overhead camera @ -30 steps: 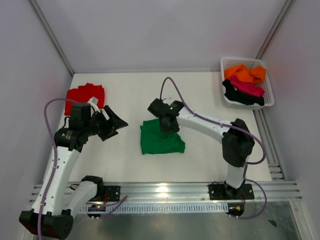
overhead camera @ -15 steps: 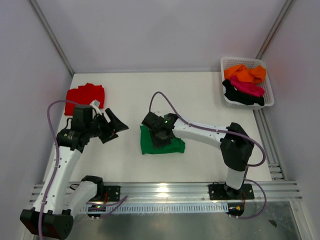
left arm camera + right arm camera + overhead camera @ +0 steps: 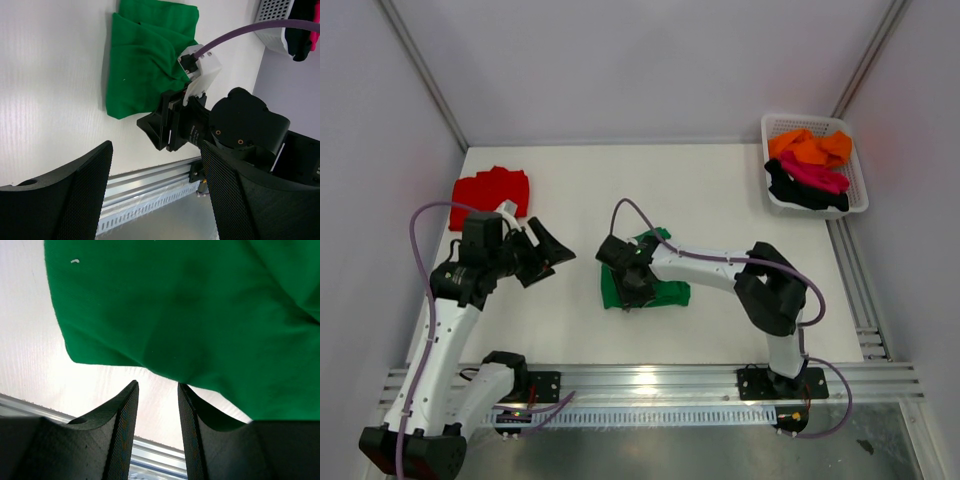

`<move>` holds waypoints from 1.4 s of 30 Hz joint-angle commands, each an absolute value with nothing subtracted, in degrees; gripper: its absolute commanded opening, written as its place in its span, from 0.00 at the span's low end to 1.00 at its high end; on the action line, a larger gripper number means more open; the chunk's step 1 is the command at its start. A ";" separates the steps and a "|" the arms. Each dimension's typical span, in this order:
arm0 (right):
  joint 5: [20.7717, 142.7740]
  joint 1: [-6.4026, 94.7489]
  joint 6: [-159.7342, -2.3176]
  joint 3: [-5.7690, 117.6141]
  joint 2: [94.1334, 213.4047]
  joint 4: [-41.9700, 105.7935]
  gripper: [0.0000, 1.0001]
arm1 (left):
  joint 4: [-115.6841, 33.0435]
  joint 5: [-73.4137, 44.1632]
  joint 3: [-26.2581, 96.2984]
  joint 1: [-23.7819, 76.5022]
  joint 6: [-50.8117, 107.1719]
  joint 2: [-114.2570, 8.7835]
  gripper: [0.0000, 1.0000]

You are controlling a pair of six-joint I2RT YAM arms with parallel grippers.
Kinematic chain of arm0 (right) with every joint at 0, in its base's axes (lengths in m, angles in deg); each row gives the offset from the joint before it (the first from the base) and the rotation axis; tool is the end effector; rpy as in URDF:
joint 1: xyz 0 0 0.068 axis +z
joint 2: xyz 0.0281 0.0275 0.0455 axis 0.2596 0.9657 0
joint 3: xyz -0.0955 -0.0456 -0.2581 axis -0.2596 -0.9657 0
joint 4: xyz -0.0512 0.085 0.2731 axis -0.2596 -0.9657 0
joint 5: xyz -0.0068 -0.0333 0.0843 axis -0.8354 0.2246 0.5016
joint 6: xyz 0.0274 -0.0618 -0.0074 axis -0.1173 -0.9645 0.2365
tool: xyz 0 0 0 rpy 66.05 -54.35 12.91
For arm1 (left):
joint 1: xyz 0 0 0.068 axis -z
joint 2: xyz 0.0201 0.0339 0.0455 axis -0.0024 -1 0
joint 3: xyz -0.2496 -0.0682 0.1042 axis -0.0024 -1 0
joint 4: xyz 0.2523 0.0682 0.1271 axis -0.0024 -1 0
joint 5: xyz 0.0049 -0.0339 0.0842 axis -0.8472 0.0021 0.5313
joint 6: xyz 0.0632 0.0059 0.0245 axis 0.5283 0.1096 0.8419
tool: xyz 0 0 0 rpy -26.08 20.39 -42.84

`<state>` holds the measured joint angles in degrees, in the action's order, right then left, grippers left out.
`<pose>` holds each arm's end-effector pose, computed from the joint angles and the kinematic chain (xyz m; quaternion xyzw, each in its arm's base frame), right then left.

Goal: Fold and stack the t-shirts
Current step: Fold the long partially folded tshirt into a neat square

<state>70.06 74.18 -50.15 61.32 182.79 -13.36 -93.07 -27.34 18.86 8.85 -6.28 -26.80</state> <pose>0.2171 0.3555 0.1617 -0.1798 0.9743 0.0746 0.1133 0.1974 -0.0510 0.3246 -0.2180 0.8784 -0.3289 0.2698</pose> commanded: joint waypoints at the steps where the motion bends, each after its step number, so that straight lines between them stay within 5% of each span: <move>1: 73.34 74.37 -49.26 61.32 184.66 -13.46 0.41 | -92.47 -26.84 19.89 9.00 -5.33 -26.11 0.74; 11: 74.40 74.72 -50.22 68.51 180.10 -18.11 0.41 | -92.73 -27.11 19.54 8.91 -4.71 -26.20 0.74; 18: 64.13 74.72 -49.78 72.66 175.26 -20.84 0.42 | -92.47 -27.63 18.84 8.91 -4.89 -25.67 0.74; 29: 52.51 73.76 -49.88 64.25 180.09 -19.18 0.41 | -94.22 -26.58 19.19 8.91 -3.66 -24.09 0.74; 42: 60.33 72.88 -46.62 60.00 191.25 -12.23 0.41 | -95.89 -25.97 20.85 8.91 -2.61 -24.70 0.74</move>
